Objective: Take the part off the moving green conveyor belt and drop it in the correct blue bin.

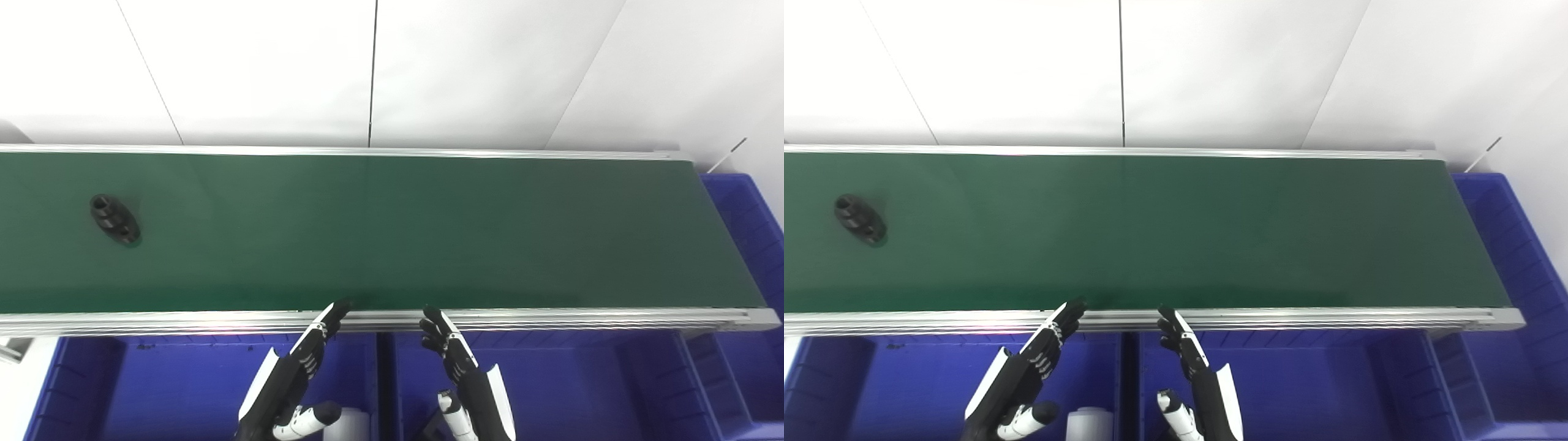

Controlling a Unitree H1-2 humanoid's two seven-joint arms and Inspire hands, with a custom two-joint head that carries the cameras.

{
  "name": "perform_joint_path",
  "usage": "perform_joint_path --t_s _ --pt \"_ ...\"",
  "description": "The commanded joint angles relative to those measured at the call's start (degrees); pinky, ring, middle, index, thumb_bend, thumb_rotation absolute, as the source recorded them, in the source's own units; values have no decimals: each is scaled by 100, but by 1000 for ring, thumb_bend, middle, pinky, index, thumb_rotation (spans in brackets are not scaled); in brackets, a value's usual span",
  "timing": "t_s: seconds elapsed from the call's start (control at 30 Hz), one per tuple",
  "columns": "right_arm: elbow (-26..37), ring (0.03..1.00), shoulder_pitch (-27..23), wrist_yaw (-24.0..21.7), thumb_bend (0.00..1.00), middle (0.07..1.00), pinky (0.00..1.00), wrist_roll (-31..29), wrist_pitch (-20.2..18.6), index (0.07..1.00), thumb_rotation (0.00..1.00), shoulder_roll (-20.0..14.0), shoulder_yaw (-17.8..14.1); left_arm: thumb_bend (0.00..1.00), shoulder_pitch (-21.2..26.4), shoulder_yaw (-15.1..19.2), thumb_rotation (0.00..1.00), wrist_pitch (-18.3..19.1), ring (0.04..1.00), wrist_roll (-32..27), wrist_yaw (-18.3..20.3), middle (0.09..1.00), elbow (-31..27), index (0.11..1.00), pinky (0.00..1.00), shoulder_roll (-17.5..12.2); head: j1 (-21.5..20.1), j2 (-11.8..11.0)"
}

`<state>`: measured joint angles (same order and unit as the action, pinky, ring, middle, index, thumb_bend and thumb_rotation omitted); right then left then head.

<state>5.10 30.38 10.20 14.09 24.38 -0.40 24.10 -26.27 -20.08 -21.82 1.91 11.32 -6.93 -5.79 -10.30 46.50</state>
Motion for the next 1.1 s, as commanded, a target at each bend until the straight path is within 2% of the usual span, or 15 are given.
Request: perform_joint_path --t_s 0.0,0.03,0.07,0.1,0.13,0.17,0.33,0.37,0.4,0.43,0.57,0.77,1.07 --pt "87 900 68 -116 810 930 846 -11 212 912 1000 30 16 833 -56 -9 793 -239 967 184 -113 942 22 926 960 133 113 -65" --pt "48 901 65 -122 811 931 846 -31 230 913 1000 -21 1 834 -59 -19 799 -268 963 237 -139 940 101 924 955 179 324 -203" --pt "21 902 62 -131 818 932 847 -46 242 915 1000 -54 -11 836 -61 -27 802 -290 960 274 -160 938 157 920 950 209 324 -203" --pt "-29 903 49 -121 827 933 847 -62 247 917 1000 -112 -14 839 -56 -44 799 -330 955 315 -182 937 236 916 942 243 499 -354" --pt "-67 903 37 -110 831 933 846 -74 249 918 1000 -154 -13 840 -52 -54 796 -362 953 346 -197 937 296 914 937 268 524 -382" --pt "-122 902 19 -91 836 933 844 -99 250 918 1000 -199 -13 841 -36 -66 791 -411 950 383 -216 935 387 912 931 296 669 -547" --pt "-417 893 -116 30 851 930 826 -230 254 919 1000 -398 50 860 66 -128 750 -508 925 456 -332 916 781 888 888 370 935 -966" --pt "-464 893 -141 46 855 930 825 -274 254 919 1000 -428 69 868 81 -143 736 -509 915 461 -353 908 824 879 873 376 935 -966" --pt "-520 892 -172 72 857 929 825 -317 254 919 1000 -464 88 871 105 -167 728 -509 910 467 -388 904 888 873 866 386 997 -1092" --pt "-554 892 -193 98 858 928 824 -343 254 919 1000 -492 108 875 123 -189 720 -509 906 468 -420 900 930 868 860 388 997 -1092" --pt "-697 881 -267 200 870 921 802 -371 254 915 1000 -592 153 876 214 -323 693 -509 885 505 -596 891 1104 850 815 383 1173 -1381" --pt "-846 872 -354 313 873 914 782 -413 253 913 1000 -666 231 874 341 -501 680 -508 866 521 -802 880 1254 825 771 306 1262 -1573" --pt "-845 878 -386 418 878 917 789 -429 253 919 1000 -738 332 875 414 -716 680 -509 853 532 -1044 867 1293 816 754 202 1329 -1627"
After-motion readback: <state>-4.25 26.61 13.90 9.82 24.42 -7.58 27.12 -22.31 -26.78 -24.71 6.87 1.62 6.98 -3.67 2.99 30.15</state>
